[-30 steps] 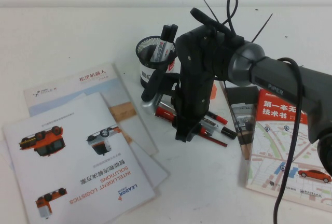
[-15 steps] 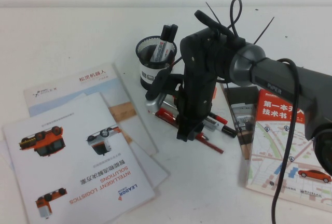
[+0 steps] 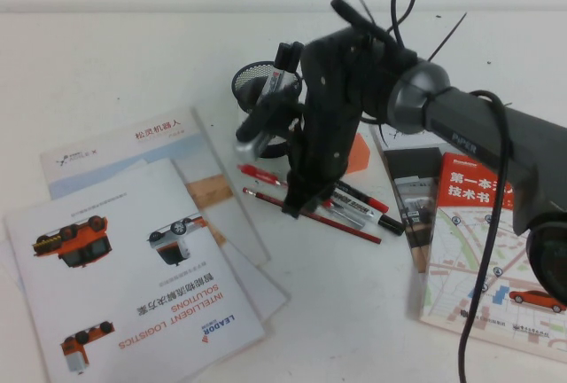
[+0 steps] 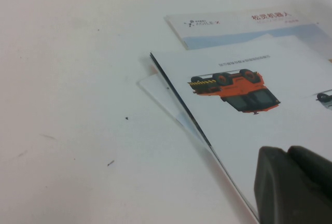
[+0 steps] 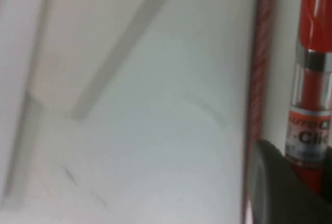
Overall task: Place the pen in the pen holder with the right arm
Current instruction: Pick up the pen on the table, then place the pen onto the pen holder
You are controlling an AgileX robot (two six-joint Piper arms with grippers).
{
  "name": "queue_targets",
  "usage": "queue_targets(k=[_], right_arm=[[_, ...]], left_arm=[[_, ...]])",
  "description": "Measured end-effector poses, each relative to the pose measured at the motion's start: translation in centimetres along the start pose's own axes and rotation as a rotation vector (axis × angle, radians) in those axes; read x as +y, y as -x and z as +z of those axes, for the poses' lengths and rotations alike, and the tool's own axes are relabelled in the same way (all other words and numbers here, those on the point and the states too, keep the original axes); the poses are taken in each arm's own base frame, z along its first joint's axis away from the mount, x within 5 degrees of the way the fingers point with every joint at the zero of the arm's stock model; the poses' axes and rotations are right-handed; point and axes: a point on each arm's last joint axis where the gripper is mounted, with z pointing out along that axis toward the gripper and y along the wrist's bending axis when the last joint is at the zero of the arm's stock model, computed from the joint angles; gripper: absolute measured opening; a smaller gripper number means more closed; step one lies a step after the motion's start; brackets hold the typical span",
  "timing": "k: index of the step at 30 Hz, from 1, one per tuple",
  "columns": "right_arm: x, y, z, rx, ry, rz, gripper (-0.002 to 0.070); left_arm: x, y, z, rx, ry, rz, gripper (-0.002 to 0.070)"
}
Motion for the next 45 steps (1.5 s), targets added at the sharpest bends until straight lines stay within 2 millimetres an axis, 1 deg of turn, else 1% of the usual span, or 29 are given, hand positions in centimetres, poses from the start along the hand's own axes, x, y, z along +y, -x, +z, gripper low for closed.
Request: queue_targets(k=[3,7,10,12,15,18,19,23,24,26,28,30,32,34,36,38,39,42,45], right_arm=[[-0.2,0.6,-1.3,-0.043,-0.009,0.031,0.0064],[0.0,0.8,-2.6,-0.079,-0.003,0.048,0.0064],[0.5,1.0,-3.9,-0.132,0.047,0.072,0.0064],[0.8,1.3,-5.3,-0.206,0.102,0.105,0.0064],[1.2,2.1,-8.0,-0.39,0.19,0.138,0.0064],[2.2,2.7,-10.9,-0.597,0.26,0.112,0.0064],[2.8,2.9,-12.0,-0.681,0.283,0.087,0.0064],[5.2,2.8,-14.2,-0.92,0.315,0.018,0.0064],[5.8,2.7,-15.0,-0.982,0.298,0.007,0.0064],[7.0,2.1,-15.7,-1.11,0.249,0.002,0.0064],[7.7,1.3,-16.3,-1.215,0.126,-0.019,0.0064],[8.4,0.0,-16.9,-1.239,-0.05,-0.064,0.0064],[9.4,-1.4,-17.8,-1.212,-0.23,-0.101,0.0064],[10.5,-2.5,-19.1,-1.198,-0.326,-0.131,0.0064],[11.1,-3.3,-20.1,-1.201,-0.365,-0.136,0.0064],[10.9,-3.9,-20.9,-1.203,-0.399,-0.101,0.0064],[10.7,-4.0,-20.9,-1.19,-0.424,-0.078,0.0064],[9.2,-4.8,-20.8,-1.106,-0.554,0.04,0.0064],[7.4,-6.0,-20.7,-0.981,-0.745,0.166,0.0064]], left_arm=[[0.0,0.0,0.0,0.0,0.0,0.0,-0.0003],[0.0,0.0,0.0,0.0,0.0,0.0,-0.0003],[0.0,0.0,0.0,0.0,0.0,0.0,-0.0002],[0.0,0.0,0.0,0.0,0.0,0.0,-0.0003],[0.0,0.0,0.0,0.0,0.0,0.0,-0.0003],[0.0,0.0,0.0,0.0,0.0,0.0,-0.0002],[0.0,0.0,0.0,0.0,0.0,0.0,-0.0002],[0.0,0.0,0.0,0.0,0.0,0.0,-0.0003],[0.0,0.0,0.0,0.0,0.0,0.0,-0.0003],[0.0,0.0,0.0,0.0,0.0,0.0,-0.0002],[0.0,0.0,0.0,0.0,0.0,0.0,-0.0003],[0.0,0.0,0.0,0.0,0.0,0.0,-0.0002],[0.0,0.0,0.0,0.0,0.0,0.0,-0.0002],[0.0,0.0,0.0,0.0,0.0,0.0,-0.0003],[0.0,0.0,0.0,0.0,0.0,0.0,-0.0002],[0.0,0.0,0.0,0.0,0.0,0.0,-0.0002],[0.0,0.0,0.0,0.0,0.0,0.0,-0.0002],[0.0,0.0,0.0,0.0,0.0,0.0,-0.0003],[0.0,0.0,0.0,0.0,0.0,0.0,-0.0002]])
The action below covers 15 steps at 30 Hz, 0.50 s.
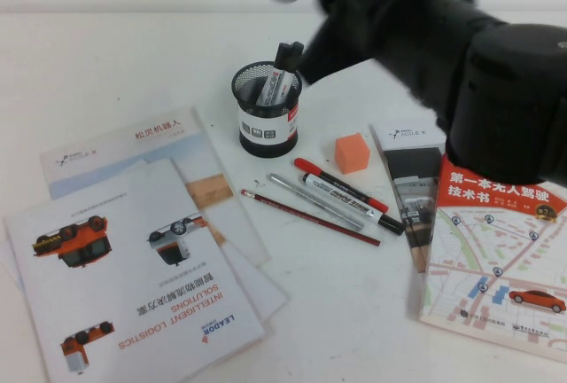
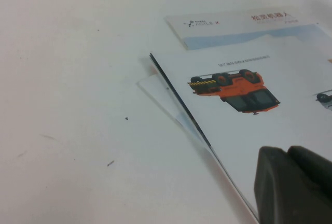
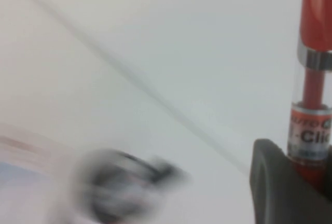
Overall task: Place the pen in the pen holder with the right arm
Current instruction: Place the pen onto the pen holder
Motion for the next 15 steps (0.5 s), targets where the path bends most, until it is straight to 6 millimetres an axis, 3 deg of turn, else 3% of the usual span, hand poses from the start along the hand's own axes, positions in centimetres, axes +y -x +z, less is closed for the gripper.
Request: queue_targets(k=[5,8,12,15], right_arm=[[-3.6,-1.9,-0.4,0.183,-0.341,0.042,0.0064],[-5.9,-3.3,-0.6,0.244,-0.417,0.143,0.0064],[-7.9,-4.9,-1.4,0.137,-0.296,0.362,0.0064],[-7.7,-6.3,-2.1,0.03,-0.017,0.607,0.0064]], left_arm=[[0.0,0.0,0.0,0.0,0.0,0.0,-0.0002],[0.0,0.0,0.0,0.0,0.0,0.0,-0.0003],[0.0,0.0,0.0,0.0,0.0,0.0,-0.0002],[0.0,0.0,0.0,0.0,0.0,0.0,-0.0003]])
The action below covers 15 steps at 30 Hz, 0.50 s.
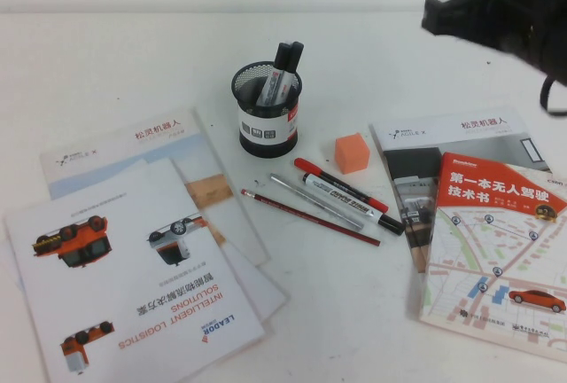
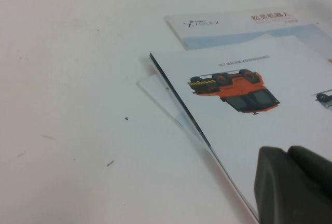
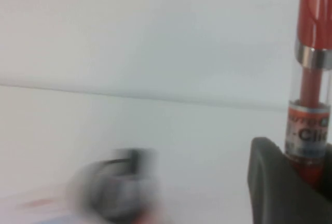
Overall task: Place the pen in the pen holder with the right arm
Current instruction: Place the pen onto the pen holder
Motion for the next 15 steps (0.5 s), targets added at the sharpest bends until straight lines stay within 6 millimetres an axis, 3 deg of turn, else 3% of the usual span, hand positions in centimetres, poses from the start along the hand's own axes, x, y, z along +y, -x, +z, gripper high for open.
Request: queue_targets(k=[5,8,12,15], right_arm=[[2.1,-1.9,0.0,0.097,0.466,0.126,0.0064],[4.3,-2.5,-0.2,0.081,0.695,-0.014,0.0064],[7.1,-1.0,-0.6,-0.07,0.919,-0.257,0.0064],[8.3,1.1,-0.6,-0.201,0.925,-0.409,0.0064]], left_arm=[[0.0,0.0,0.0,0.0,0.0,0.0,-0.0002],[0.0,0.0,0.0,0.0,0.0,0.0,-0.0002],[0.0,0.0,0.0,0.0,0.0,0.0,-0.0002],[0.0,0.0,0.0,0.0,0.0,0.0,-0.0003]])
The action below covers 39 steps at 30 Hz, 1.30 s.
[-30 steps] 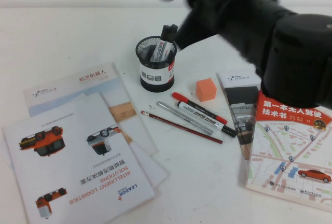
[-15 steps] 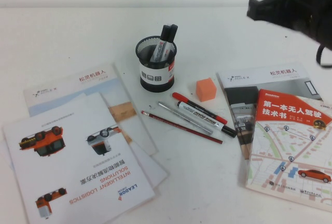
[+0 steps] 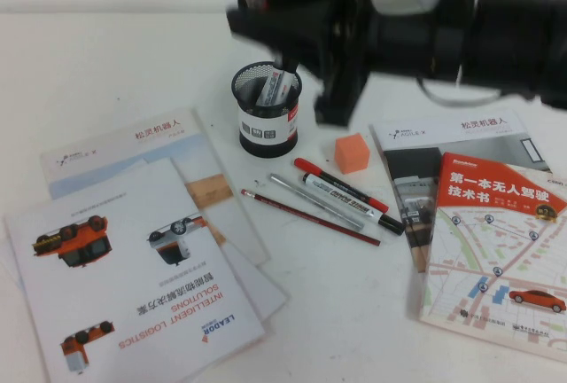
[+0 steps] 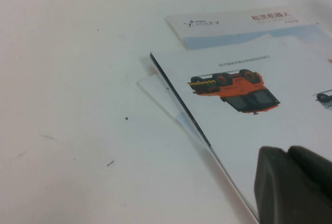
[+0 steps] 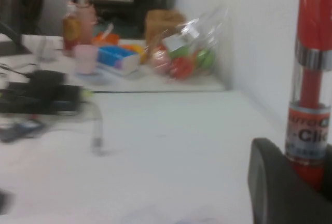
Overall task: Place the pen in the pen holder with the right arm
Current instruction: Place the pen onto the pen holder
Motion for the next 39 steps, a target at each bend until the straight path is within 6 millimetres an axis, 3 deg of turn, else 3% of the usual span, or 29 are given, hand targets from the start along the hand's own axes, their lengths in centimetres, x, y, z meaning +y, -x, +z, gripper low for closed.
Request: queue_targets(k=[4,8,15,19,23,29,39], right_arm=[[-2.2,2.4,0.3,0.045,-0.256,-0.192,0.0064],[-4.7,3.4,-0.4,0.134,-0.518,-0.286,0.0064],[-6.6,1.8,-1.8,0.24,-0.784,-0.119,0.0064],[-6.2,0.0,-1.7,0.226,-0.787,0.056,0.0064],[-4.9,-1.6,-0.9,0.193,-0.662,0.178,0.0064],[-3.2,-1.3,0.3,0.129,-0.445,0.191,0.0064],[-2.8,-1.1,0.5,0.117,-0.401,0.188,0.0064]], left_arm=[[0.0,0.0,0.0,0.0,0.0,0.0,-0.0003],[0.0,0.0,0.0,0.0,0.0,0.0,-0.0003],[0.0,0.0,0.0,0.0,0.0,0.0,-0.0002],[0.0,0.0,0.0,0.0,0.0,0.0,-0.0002],[0.0,0.0,0.0,0.0,0.0,0.0,-0.0002],[0.0,0.0,0.0,0.0,0.0,0.0,-0.0003],[0.0,0.0,0.0,0.0,0.0,0.0,-0.0003]])
